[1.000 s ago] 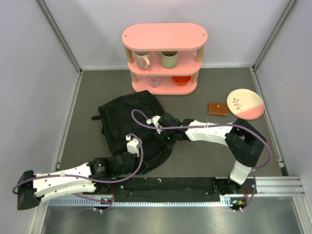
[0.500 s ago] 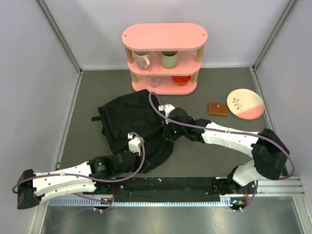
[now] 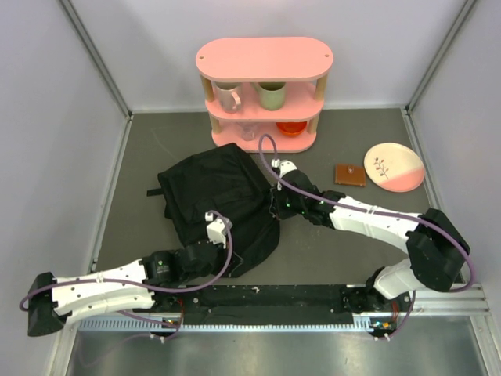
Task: Pack the student bag
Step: Zip the student bag at the center of the board.
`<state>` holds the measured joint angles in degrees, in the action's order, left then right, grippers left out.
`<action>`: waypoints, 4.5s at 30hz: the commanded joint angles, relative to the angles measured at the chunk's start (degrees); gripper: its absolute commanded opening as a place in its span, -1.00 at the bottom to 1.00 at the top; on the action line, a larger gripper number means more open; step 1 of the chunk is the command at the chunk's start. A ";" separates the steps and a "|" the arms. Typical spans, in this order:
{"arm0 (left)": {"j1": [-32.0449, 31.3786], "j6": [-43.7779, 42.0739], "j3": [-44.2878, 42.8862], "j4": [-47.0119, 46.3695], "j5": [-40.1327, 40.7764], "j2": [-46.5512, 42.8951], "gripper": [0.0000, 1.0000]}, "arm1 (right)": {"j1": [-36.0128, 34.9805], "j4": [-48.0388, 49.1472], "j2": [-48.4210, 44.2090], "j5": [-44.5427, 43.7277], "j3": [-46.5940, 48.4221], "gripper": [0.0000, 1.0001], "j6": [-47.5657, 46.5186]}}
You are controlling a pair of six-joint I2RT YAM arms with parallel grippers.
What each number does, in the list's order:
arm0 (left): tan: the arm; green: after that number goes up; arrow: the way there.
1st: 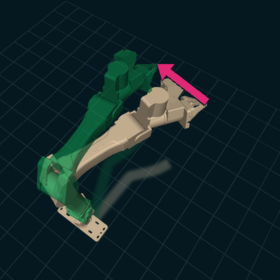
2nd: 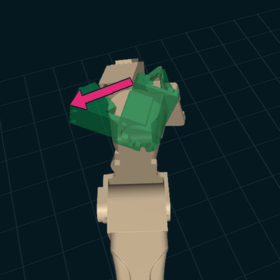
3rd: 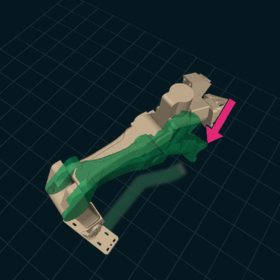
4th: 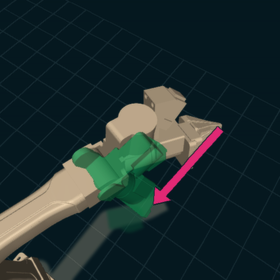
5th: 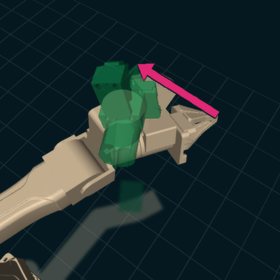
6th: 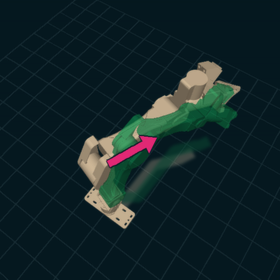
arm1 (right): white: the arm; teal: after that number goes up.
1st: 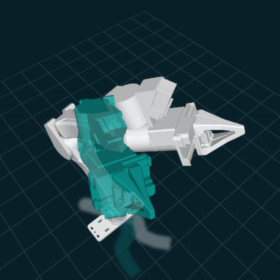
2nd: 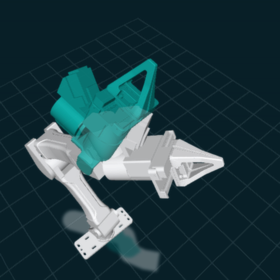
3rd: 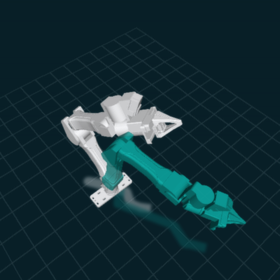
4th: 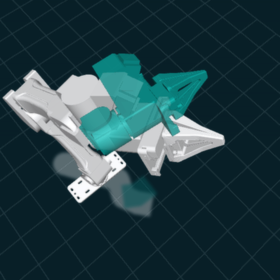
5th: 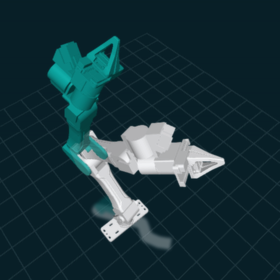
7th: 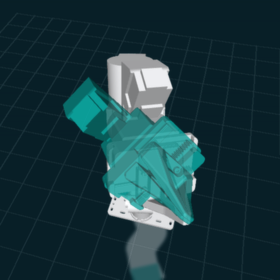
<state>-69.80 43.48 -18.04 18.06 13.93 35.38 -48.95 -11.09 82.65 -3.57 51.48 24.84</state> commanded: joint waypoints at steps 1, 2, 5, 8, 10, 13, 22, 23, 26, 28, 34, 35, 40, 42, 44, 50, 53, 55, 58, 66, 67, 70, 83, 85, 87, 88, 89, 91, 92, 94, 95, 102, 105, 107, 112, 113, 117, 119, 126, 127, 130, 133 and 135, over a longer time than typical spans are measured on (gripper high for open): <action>-0.34 0.90 1.78 3.38 -2.86 -1.71 -1.00 | 4.12 10.64 -2.85 -9.34 -0.50 -1.00 2.93; -0.34 0.90 1.87 3.64 -3.03 -2.06 -1.00 | 4.73 12.83 -2.59 -9.52 -1.12 -1.00 4.06; -0.42 0.90 2.05 4.35 -3.74 -3.03 -1.00 | 5.96 18.11 -1.44 -10.75 -2.17 -1.00 6.53; -0.42 1.51 1.87 5.75 -2.95 -3.91 -1.00 | 6.58 21.46 -1.09 -9.97 -2.35 -1.00 8.29; -0.43 1.52 1.17 5.93 -1.90 -4.35 -0.47 | 6.50 22.60 -1.79 -7.26 -2.88 -1.00 8.47; -0.43 1.17 -2.51 6.28 -0.05 -4.61 0.29 | 5.71 23.57 -4.77 -5.49 -5.77 -1.00 8.56; -0.34 -11.22 -17.36 -4.69 11.12 3.81 0.97 | 0.53 22.52 -13.12 -6.70 -14.56 -1.00 11.01; -0.34 -12.79 -18.25 -6.10 10.68 5.74 0.97 | 0.43 22.43 -13.57 -6.88 -14.92 -1.00 11.19; -0.34 -12.90 -20.54 -10.50 8.13 14.44 0.97 | 0.08 21.99 -14.80 -7.76 -15.45 -1.00 11.72; -0.25 -12.63 -21.59 -13.48 5.32 20.42 0.97 | 0.17 21.73 -15.68 -8.03 -15.45 -1.00 11.64; -0.42 -9.30 -22.40 -13.22 4.43 29.83 0.90 | 0.08 19.71 -18.84 -7.68 -15.27 -1.00 11.63; -0.42 -9.12 -21.78 -15.58 5.22 30.62 0.90 | -0.01 19.36 -19.10 -7.50 -15.36 -1.00 11.72; -0.34 -8.42 -21.59 -17.54 10.67 33.26 0.83 | -0.10 18.39 -20.69 -7.68 -15.80 -1.00 11.37; -0.34 -8.24 -22.12 -17.62 12.52 35.11 0.59 | -0.18 18.39 -21.30 -7.41 -15.98 -1.00 11.37; -0.42 -8.33 -23.09 -17.36 12.96 36.42 -0.04 | -0.10 17.95 -21.65 -7.41 -15.98 -1.00 11.19; -0.42 -6.66 -19.41 -15.25 7.78 32.41 -1.00 | -0.09 17.51 -20.87 -8.56 -14.22 -1.00 10.06; -0.69 -5.17 -13.35 -17.09 2.86 27.32 -1.00 | 0.08 18.47 -18.67 -8.55 -12.38 -1.00 9.53; -1.48 -4.29 -8.60 -17.54 0.31 24.40 -1.00 | 0.34 19.79 -16.92 -8.21 -11.32 -1.00 9.61; -3.58 -2.71 -4.03 -17.54 0.13 19.30 -1.00 | 1.49 21.72 -14.11 -6.98 -9.30 -1.00 10.14; -10.87 0.46 -0.50 -14.11 3.11 14.29 -1.00 | 2.63 23.75 -8.91 -7.85 -5.69 -1.00 10.75; -11.49 0.81 -0.42 -13.76 3.64 13.67 -1.00 | 2.72 23.92 -8.56 -7.85 -5.87 -1.00 10.93; -13.25 1.78 -0.24 -11.92 5.40 12.18 -1.00 | 3.16 24.10 -8.30 -9.26 -7.01 -1.00 12.07; -17.91 5.73 2.67 -2.69 9.79 -0.30 -0.62 | 4.21 25.15 -11.19 -5.59 -12.54 -1.00 12.25; -17.91 5.47 1.18 -1.72 12.95 -0.75 0.21 | 3.25 25.33 -13.30 -5.74 -13.95 -1.00 12.42; -18.00 4.33 -1.55 -1.19 15.41 -0.40 0.50 | 1.76 24.98 -14.62 -5.39 -15.53 -1.00 12.51; -17.92 3.46 -2.43 -1.71 18.64 -0.05 0.67 | 1.32 24.72 -15.67 -5.39 -15.88 -1.00 12.51; -18.00 1.45 -4.44 -2.67 19.98 0.30 0.77 | 0.27 24.54 -16.03 -5.39 -16.58 -1.00 12.34; -17.91 0.29 -6.73 -2.77 24.62 1.88 0.97 | -0.71 23.84 -16.90 -5.30 -17.20 -1.00 12.07; -17.74 -1.63 -8.83 -3.12 26.04 2.76 0.97 | -0.97 23.49 -17.17 -5.56 -17.73 -1.00 12.07; -17.48 -3.13 -10.78 -5.31 28.16 5.66 0.97 | -1.32 23.40 -17.79 -5.65 -18.43 -1.00 12.16; -16.78 -5.67 -12.35 -6.97 28.17 6.71 0.97 | -1.24 23.40 -18.57 -5.83 -18.96 -1.00 12.07; -9.92 -7.27 -16.94 -16.38 20.63 21.55 0.98 | -1.32 22.17 -20.16 -6.45 -18.44 -1.00 10.93; -7.81 -7.54 -17.64 -20.78 17.27 26.40 0.98 | -1.32 21.55 -20.34 -6.53 -17.91 -1.00 10.58; -6.58 -6.93 -17.73 -22.72 16.65 29.56 0.95 | -1.32 21.38 -20.42 -6.62 -17.65 -1.00 10.49; -4.12 -5.96 -15.72 -27.02 15.08 32.39 0.42 | -1.32 21.11 -20.51 -6.44 -17.29 -1.00 9.79; -3.59 -5.78 -15.36 -28.33 14.37 32.91 0.28 | -1.32 21.11 -20.51 -6.36 -17.47 -1.00 9.79; -2.36 -4.81 -13.86 -29.14 12.35 33.71 -0.65 | -1.24 21.99 -19.55 -6.36 -17.12 -1.00 9.88; -2.36 -3.94 -12.46 -29.40 10.51 33.27 -1.00 | -1.24 22.78 -18.15 -6.18 -16.86 -1.00 10.14; -3.59 -2.09 -5.53 -31.24 1.01 30.28 -1.00 | -0.10 26.82 -10.50 -4.16 -13.87 -1.00 11.90; -4.46 -2.00 -4.82 -31.34 0.57 29.93 -1.00 | 0.08 27.35 -9.71 -4.16 -13.17 -1.00 12.16; -6.74 -2.35 -3.23 -29.68 -0.22 29.23 -1.00 | 1.13 27.79 -6.72 -3.72 -11.85 -1.00 12.77; -9.20 -2.61 -1.65 -29.14 0.13 28.52 -1.00 | 1.84 28.32 -4.26 -3.28 -11.06 -1.00 13.30; -10.70 -2.97 -1.64 -28.27 0.04 28.96 -1.00 | 1.84 28.84 -2.77 -3.37 -10.62 -1.00 13.48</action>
<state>-75.31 40.34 -21.80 -14.20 22.44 64.47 -49.39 9.78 77.93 -2.50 36.10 37.80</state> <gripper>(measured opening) 0.023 0.006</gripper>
